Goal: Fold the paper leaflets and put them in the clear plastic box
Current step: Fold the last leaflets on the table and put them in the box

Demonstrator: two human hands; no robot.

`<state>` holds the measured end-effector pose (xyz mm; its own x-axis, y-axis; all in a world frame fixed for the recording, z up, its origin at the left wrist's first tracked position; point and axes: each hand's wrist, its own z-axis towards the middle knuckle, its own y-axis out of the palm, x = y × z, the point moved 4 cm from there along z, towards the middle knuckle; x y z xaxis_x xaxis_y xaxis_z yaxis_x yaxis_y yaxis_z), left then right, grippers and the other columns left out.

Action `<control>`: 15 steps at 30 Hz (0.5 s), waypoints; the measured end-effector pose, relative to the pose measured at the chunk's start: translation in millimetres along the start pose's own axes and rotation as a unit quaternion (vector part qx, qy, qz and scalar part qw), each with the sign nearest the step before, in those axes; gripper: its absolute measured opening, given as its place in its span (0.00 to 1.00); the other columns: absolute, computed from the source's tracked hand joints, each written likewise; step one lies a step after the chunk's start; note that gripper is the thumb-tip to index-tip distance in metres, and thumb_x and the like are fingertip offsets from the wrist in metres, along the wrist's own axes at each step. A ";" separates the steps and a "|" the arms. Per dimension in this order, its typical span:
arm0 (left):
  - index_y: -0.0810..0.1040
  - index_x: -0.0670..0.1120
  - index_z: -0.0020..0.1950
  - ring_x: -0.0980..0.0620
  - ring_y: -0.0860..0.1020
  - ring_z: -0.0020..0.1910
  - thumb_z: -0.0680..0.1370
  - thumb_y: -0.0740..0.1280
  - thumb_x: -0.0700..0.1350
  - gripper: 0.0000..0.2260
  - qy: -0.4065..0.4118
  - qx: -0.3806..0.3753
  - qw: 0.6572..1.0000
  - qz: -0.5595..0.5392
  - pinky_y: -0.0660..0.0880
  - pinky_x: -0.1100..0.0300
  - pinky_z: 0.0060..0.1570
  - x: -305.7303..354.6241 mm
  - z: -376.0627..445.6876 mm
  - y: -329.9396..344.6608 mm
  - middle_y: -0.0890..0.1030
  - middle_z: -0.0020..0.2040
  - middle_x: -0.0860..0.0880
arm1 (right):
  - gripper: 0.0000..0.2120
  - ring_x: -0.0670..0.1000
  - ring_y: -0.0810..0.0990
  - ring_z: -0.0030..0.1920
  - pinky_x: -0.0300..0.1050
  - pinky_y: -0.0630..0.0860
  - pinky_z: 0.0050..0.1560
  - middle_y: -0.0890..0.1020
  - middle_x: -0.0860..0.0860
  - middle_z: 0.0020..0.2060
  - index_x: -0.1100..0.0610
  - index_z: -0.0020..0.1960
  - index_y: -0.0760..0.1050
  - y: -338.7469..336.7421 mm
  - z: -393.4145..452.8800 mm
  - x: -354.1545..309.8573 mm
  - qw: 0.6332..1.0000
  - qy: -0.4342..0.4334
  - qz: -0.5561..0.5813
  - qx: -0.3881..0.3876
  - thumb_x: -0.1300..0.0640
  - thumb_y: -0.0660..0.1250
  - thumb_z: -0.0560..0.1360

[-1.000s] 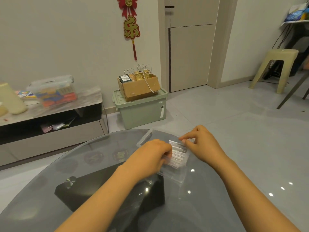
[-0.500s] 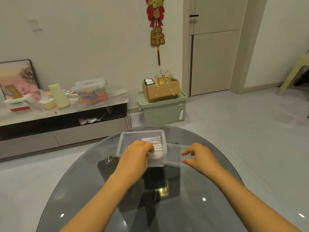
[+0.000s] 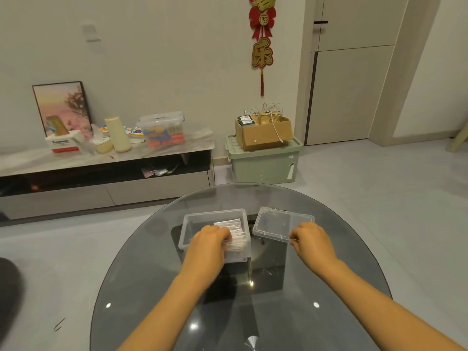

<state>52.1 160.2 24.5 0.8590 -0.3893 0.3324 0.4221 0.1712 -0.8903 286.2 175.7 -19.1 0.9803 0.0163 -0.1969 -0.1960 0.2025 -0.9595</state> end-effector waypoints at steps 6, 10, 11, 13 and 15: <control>0.75 0.52 0.59 0.57 0.69 0.58 0.76 0.65 0.49 0.11 0.025 0.011 1.000 -0.012 0.60 0.62 0.63 16.1 -1.8 -4.2 0.74 0.55 0.57 | 0.11 0.52 0.76 0.53 0.41 0.71 0.51 0.80 0.51 0.50 0.55 0.53 0.80 -2.5 -9.2 0.1 1.000 -0.009 -0.016 0.007 0.57 0.60 0.76; 0.78 0.48 0.56 0.57 0.72 0.54 0.77 0.63 0.45 0.09 0.040 0.035 0.992 -0.114 0.66 0.67 0.57 53.6 10.1 -9.4 0.75 0.51 0.54 | 0.12 0.50 0.78 0.50 0.40 0.71 0.54 0.81 0.49 0.48 0.52 0.51 0.80 -13.1 -18.3 9.5 1.000 0.017 -0.023 -0.013 0.58 0.60 0.74; 0.77 0.47 0.57 0.56 0.72 0.55 0.78 0.62 0.44 0.10 0.038 0.017 0.991 -0.125 0.66 0.68 0.56 62.7 15.0 -4.9 0.76 0.52 0.53 | 0.11 0.50 0.78 0.51 0.41 0.70 0.55 0.81 0.48 0.49 0.51 0.51 0.80 -15.9 -20.6 11.0 0.999 0.022 -0.021 -0.019 0.58 0.61 0.74; 0.75 0.45 0.63 0.53 0.72 0.59 0.79 0.60 0.42 0.13 0.017 -0.040 0.990 -0.137 0.67 0.65 0.58 81.5 26.8 13.8 0.75 0.59 0.50 | 0.10 0.49 0.76 0.54 0.40 0.69 0.56 0.80 0.46 0.51 0.49 0.51 0.80 -19.6 -26.4 18.4 0.999 0.034 -0.004 -0.024 0.56 0.63 0.74; 0.71 0.42 0.66 0.48 0.71 0.63 0.79 0.58 0.41 0.16 -0.024 -0.116 0.985 -0.128 0.67 0.58 0.62 101.9 36.3 41.1 0.71 0.66 0.46 | 0.08 0.50 0.71 0.58 0.40 0.67 0.55 0.76 0.47 0.55 0.48 0.51 0.80 -22.4 -34.5 32.3 0.998 0.059 0.021 -0.028 0.52 0.66 0.74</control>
<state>167.5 160.5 33.1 0.7482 -0.3490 0.5642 0.5536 -0.1402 -0.8209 321.4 137.8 -10.9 0.9622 -0.0922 -0.2563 -0.2413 0.1485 -0.9590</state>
